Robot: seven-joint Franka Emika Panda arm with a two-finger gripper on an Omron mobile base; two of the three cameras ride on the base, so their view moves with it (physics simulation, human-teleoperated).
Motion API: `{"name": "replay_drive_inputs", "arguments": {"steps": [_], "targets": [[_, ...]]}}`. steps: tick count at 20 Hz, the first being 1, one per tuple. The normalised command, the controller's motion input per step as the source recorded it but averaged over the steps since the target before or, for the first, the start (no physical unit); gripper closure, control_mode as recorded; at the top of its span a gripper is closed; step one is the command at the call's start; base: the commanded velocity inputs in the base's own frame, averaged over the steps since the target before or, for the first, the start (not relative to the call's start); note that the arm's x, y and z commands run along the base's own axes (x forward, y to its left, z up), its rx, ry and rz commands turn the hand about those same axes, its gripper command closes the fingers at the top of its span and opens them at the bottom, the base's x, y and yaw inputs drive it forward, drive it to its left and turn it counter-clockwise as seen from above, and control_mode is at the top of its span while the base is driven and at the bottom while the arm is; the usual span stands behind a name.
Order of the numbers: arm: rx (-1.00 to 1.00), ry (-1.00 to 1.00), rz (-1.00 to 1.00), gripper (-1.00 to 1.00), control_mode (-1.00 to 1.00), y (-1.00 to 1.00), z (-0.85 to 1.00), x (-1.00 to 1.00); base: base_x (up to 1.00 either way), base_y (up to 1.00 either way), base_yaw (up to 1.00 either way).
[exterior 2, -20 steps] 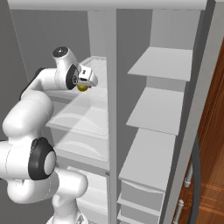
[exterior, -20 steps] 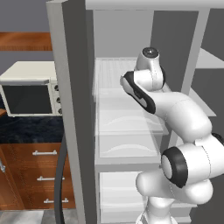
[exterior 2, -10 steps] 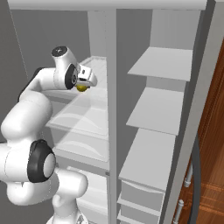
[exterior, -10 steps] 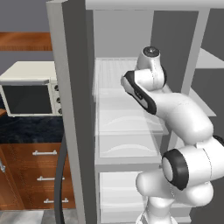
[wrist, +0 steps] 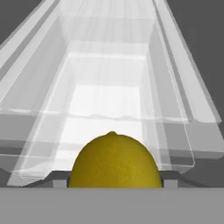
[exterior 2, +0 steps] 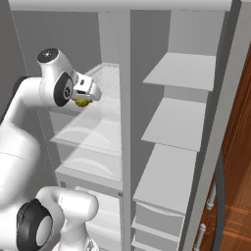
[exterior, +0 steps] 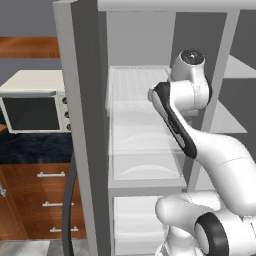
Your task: Retrieve a lemon from the fridge and place it on the cutting board with the fish.
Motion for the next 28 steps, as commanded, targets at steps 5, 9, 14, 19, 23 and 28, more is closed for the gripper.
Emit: {"name": "replay_drive_inputs", "arguments": {"steps": [5,9,14,19,23,28], "targets": [[0.06,0.08,0.0,1.0,-1.0,-0.36,0.06,-1.0,0.0,0.0,0.0],[0.06,0.09,0.0,1.0,-1.0,-0.07,-0.23,-1.0,0.0,0.0,0.0],[-0.01,0.0,0.0,1.0,-1.0,0.0,-0.44,-0.94,0.0,0.0,0.0],[-0.09,0.04,0.0,1.0,-1.0,0.0,-0.31,-0.33,0.0,0.0,0.0],[-0.06,0.06,0.02,1.0,-1.0,0.0,-0.42,-0.01,0.0,0.0,0.0],[0.0,0.01,0.01,1.0,-1.0,0.0,-0.14,0.0,0.0,0.0,0.0]]}}
